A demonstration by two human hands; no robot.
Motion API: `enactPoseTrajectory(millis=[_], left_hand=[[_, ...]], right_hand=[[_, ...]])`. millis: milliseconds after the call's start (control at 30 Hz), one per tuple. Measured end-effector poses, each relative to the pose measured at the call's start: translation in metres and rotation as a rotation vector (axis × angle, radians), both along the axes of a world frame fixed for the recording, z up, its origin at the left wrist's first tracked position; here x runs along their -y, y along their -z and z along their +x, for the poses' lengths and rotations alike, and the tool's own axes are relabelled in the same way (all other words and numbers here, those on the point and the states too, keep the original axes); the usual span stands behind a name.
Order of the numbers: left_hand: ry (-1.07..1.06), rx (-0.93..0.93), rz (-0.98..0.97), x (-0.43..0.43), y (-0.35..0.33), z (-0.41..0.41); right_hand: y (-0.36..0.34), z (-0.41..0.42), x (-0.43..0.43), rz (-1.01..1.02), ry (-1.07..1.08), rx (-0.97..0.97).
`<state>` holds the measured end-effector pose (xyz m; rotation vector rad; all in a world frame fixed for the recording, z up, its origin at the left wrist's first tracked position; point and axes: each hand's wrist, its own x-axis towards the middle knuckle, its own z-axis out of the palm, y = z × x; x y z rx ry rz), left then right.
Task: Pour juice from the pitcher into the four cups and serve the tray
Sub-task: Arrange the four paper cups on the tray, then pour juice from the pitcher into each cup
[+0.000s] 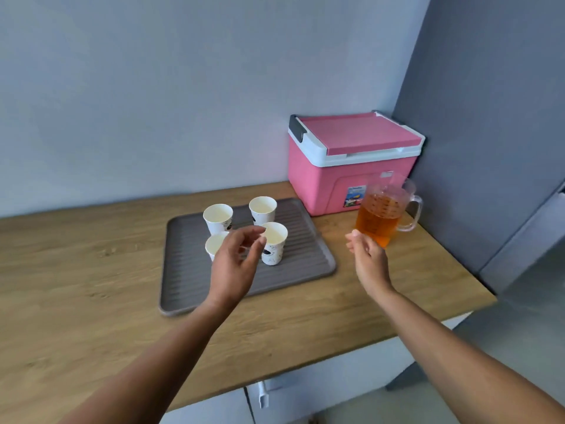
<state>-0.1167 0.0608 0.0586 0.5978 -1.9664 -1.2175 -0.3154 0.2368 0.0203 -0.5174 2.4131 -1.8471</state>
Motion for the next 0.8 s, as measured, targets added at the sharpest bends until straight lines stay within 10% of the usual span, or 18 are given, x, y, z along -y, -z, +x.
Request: enactPoseTrajectory(millis=[333,800], left_hand=[[0.287,0.095,0.121,-0.062,-0.017,-0.119],[0.311,0.231,0.472,-0.082,-0.015,-0.296]], right_hand=[[-0.024,-0.083,-0.085,0.113,0.312,-0.013],[-0.019,-0.204,-0.065,0.033,0.113,0.044]])
